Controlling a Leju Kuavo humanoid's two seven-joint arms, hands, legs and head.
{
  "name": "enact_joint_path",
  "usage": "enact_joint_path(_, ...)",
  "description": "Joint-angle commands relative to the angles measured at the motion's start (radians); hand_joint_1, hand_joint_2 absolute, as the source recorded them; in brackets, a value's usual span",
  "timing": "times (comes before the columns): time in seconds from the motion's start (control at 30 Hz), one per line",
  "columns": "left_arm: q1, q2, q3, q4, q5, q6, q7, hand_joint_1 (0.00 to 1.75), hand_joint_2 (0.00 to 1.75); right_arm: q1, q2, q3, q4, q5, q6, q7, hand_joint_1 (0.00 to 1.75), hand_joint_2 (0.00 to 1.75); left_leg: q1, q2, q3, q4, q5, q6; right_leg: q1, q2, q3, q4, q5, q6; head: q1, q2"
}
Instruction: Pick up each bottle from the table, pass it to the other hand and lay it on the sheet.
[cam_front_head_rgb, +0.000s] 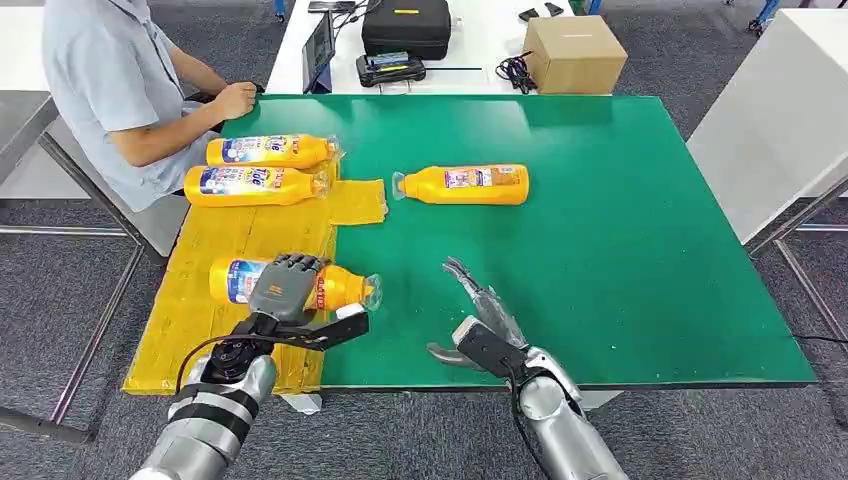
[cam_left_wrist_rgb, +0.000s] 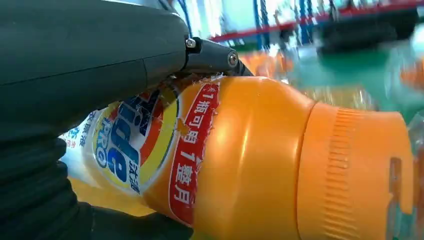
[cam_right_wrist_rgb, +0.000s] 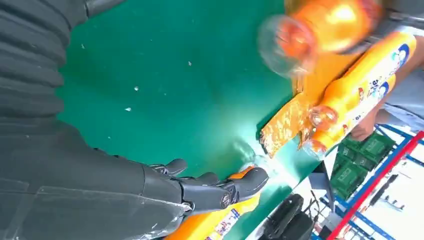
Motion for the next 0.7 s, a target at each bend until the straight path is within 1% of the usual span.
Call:
enact_joint_path(0.03, -0.105, 0.041, -0.038, 0.263, 0.049, 0.003, -0.036, 1.75, 1.75, -0.06, -0.006, 0.03, 0.115, -0.006, -0.005, -0.008, 0.0, 1.75, 0.001, 0.001, 0.003, 0.0, -0.001, -0.002, 0.001, 0.0, 0.003, -0.001, -0.001, -0.002, 0.0, 0.0)
enact_joint_path(0.07, -0.105, 0.041, -0.038, 0.263, 0.049, 0.003, -0.036, 1.75, 1.75, -0.06, -0.006, 0.03, 0.115, -0.006, -0.005, -0.008, 0.0, 1.75, 0.002, 0.001, 0.005, 0.0, -0.002, -0.002, 0.002, 0.0, 0.005, -0.001, -0.002, -0.003, 0.0, 0.0)
enact_joint_path(0.17, -0.103, 0.042, -0.039, 0.256, 0.051, 0.0, -0.034, 1.75, 1.75, -0.06, -0.007, 0.03, 0.114, -0.006, -0.006, -0.008, 0.0, 1.75, 0.001, 0.001, 0.002, 0.0, -0.001, -0.001, 0.001, 0.001, 0.002, 0.0, 0.0, -0.002, 0.0, 0.0)
enact_joint_path(0.2, -0.1, 0.043, -0.045, 0.246, 0.05, -0.005, -0.023, 1.45, 1.75, -0.058, -0.007, 0.031, 0.113, -0.006, -0.008, -0.008, 0.0, 1.75, 0.001, 0.002, 0.003, 0.0, -0.001, -0.002, 0.001, 0.001, 0.003, 0.0, 0.0, -0.002, 0.0, 0.0)
enact_joint_path(0.23, -0.103, 0.045, -0.05, 0.25, 0.045, -0.016, -0.02, 1.08, 1.75, -0.058, -0.005, 0.032, 0.115, -0.008, -0.006, -0.009, 0.0, 1.75, 0.001, 0.002, 0.003, 0.0, -0.001, -0.002, 0.001, 0.002, 0.002, 0.0, 0.0, -0.002, 0.0, 0.0)
enact_joint_path(0.27, -0.108, 0.044, -0.051, 0.254, 0.042, -0.029, 0.0, 1.05, 1.75, -0.063, -0.003, 0.033, 0.125, -0.011, -0.004, -0.009, 0.0, 1.75, 0.001, 0.003, 0.004, 0.0, -0.001, -0.002, 0.001, 0.002, 0.003, 0.0, -0.001, -0.003, 0.0, 0.0)
enact_joint_path(0.3, -0.114, 0.044, -0.052, 0.262, 0.038, -0.044, 0.014, 0.66, 1.75, -0.066, -0.001, 0.033, 0.132, -0.013, -0.003, -0.009, 0.0, 1.75, 0.001, 0.002, 0.003, 0.0, -0.001, -0.002, 0.001, 0.002, 0.003, 0.0, 0.0, -0.002, 0.0, 0.0)
enact_joint_path(0.33, -0.123, 0.044, -0.052, 0.275, 0.032, -0.065, 0.033, 0.09, 1.75, -0.071, 0.001, 0.034, 0.141, -0.014, -0.001, -0.009, 0.0, 1.75, 0.001, 0.002, 0.003, 0.0, -0.001, -0.002, 0.001, 0.002, 0.003, 0.0, 0.0, -0.002, 0.0, 0.0)
enact_joint_path(0.37, -0.129, 0.045, -0.057, 0.285, 0.023, -0.076, 0.053, 0.0, 1.75, -0.076, 0.003, 0.035, 0.15, -0.016, -0.001, -0.011, 0.0, 1.75, 0.001, 0.002, 0.002, 0.0, -0.001, -0.001, 0.001, 0.001, 0.002, 0.0, 0.0, -0.002, 0.0, 0.0)
enact_joint_path(0.4, -0.144, 0.047, -0.061, 0.308, 0.0, -0.093, 0.093, 0.0, 1.75, -0.088, 0.007, 0.037, 0.167, -0.015, -0.003, -0.015, 0.0, 1.75, 0.001, 0.002, 0.003, 0.0, -0.001, -0.002, 0.001, 0.002, 0.003, 0.0, 0.0, -0.002, 0.0, 0.0)
enact_joint_path(0.5, -0.159, 0.043, -0.058, 0.327, -0.031, -0.105, 0.161, 0.0, 1.75, -0.1, 0.013, 0.032, 0.185, -0.014, -0.01, -0.017, 0.0, 1.75, 0.001, 0.003, 0.004, 0.0, -0.001, -0.002, 0.001, 0.003, 0.004, 0.0, 0.0, -0.003, 0.0, 0.0)
enact_joint_path(0.57, -0.16, 0.035, -0.057, 0.315, -0.051, -0.091, 0.205, 0.0, 1.75, -0.098, 0.016, 0.017, 0.184, -0.012, -0.018, -0.016, 0.0, 1.75, 0.0, 0.001, 0.005, -0.001, 0.0, -0.001, 0.0, 0.001, 0.005, 0.0, 0.0, -0.001, 0.0, 0.0)
enact_joint_path(0.63, -0.16, 0.046, -0.149, 0.283, -0.051, -0.107, 0.3, 0.0, 1.75, -0.09, 0.019, 0.003, 0.175, -0.001, -0.023, -0.01, 0.0, 1.75, 0.001, 0.002, 0.008, 0.0, -0.001, -0.002, 0.001, 0.002, 0.007, 0.0, 0.0, -0.002, 0.0, 0.0)
enact_joint_path(0.7, -0.161, 0.042, -0.16, 0.273, -0.051, -0.117, 0.322, 0.0, 1.75, -0.089, 0.02, 0.001, 0.174, 0.001, -0.023, -0.008, 0.0, 1.75, 0.001, 0.002, 0.007, 0.0, 0.0, -0.002, 0.001, 0.001, 0.007, 0.0, 0.0, -0.002, 0.0, 0.0)
